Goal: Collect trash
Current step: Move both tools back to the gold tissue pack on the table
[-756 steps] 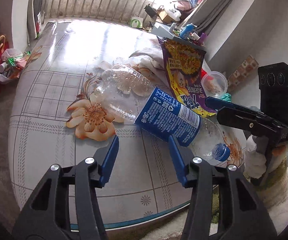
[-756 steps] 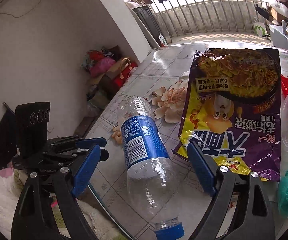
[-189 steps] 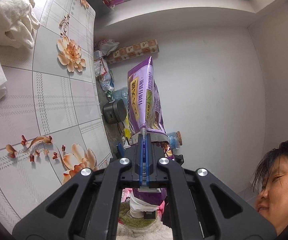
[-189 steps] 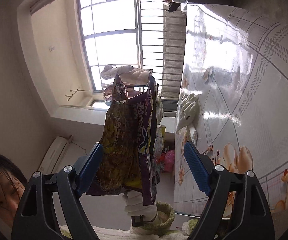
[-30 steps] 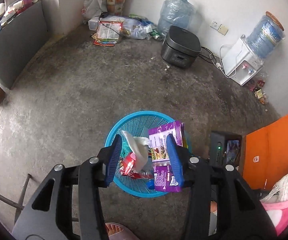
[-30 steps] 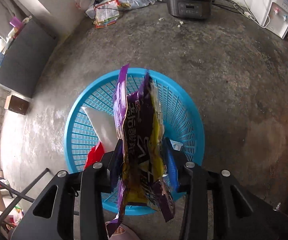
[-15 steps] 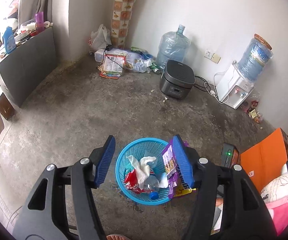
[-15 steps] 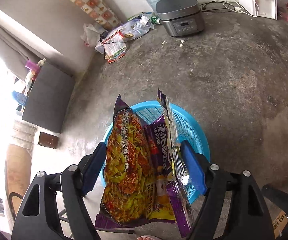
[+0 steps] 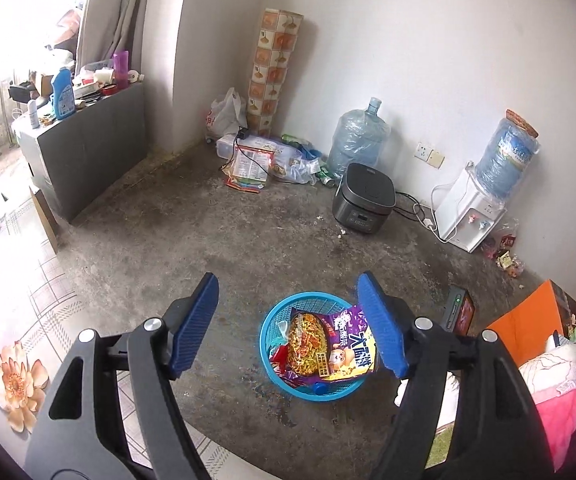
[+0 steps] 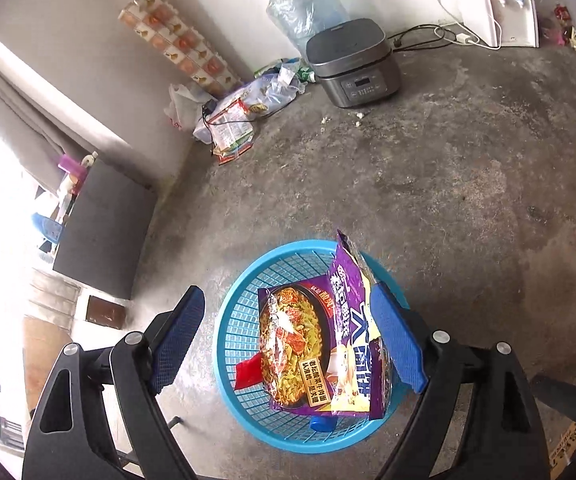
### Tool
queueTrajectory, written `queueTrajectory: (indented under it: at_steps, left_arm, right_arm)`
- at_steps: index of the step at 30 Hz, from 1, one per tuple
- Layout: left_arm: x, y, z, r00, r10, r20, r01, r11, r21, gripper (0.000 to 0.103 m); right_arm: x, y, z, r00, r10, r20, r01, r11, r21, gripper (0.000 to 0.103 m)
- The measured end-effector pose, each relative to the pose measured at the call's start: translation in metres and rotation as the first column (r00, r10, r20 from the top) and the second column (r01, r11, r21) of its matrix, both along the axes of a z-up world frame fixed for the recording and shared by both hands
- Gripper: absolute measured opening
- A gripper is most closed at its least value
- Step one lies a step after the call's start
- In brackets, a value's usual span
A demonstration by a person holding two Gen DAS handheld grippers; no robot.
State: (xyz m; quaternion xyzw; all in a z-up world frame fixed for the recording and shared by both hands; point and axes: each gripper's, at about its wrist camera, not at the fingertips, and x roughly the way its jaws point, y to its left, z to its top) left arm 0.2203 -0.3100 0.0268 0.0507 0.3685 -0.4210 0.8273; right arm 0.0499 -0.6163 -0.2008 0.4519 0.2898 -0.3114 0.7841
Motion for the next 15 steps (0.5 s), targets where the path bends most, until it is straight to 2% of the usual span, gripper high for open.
queueTrajectory:
  at_steps: [4, 8, 12, 15]
  left_arm:
    - [-0.016, 0.035, 0.024, 0.998, 0.02, 0.053, -0.017, 0.998, -0.055, 0.079]
    - [-0.033, 0.074, 0.046, 0.993, 0.058, 0.107, -0.047, 0.993, -0.104, 0.083]
    - [-0.045, 0.114, 0.063, 0.979, 0.118, 0.164, -0.1, 0.988, -0.116, 0.089]
    - [-0.051, 0.152, 0.074, 0.963, 0.193, 0.189, -0.17, 0.976, -0.133, 0.09]
  right_arm:
    - [-0.026, 0.018, 0.044, 0.997, -0.019, 0.079, 0.025, 0.997, -0.073, 0.082]
    - [-0.034, 0.059, 0.095, 0.992, 0.042, 0.122, -0.02, 0.983, -0.182, 0.082]
    - [-0.032, 0.108, 0.145, 0.982, 0.133, 0.135, -0.083, 0.943, -0.323, 0.092]
    - [-0.027, 0.141, 0.177, 0.965, 0.226, 0.137, -0.152, 0.899, -0.411, 0.093]
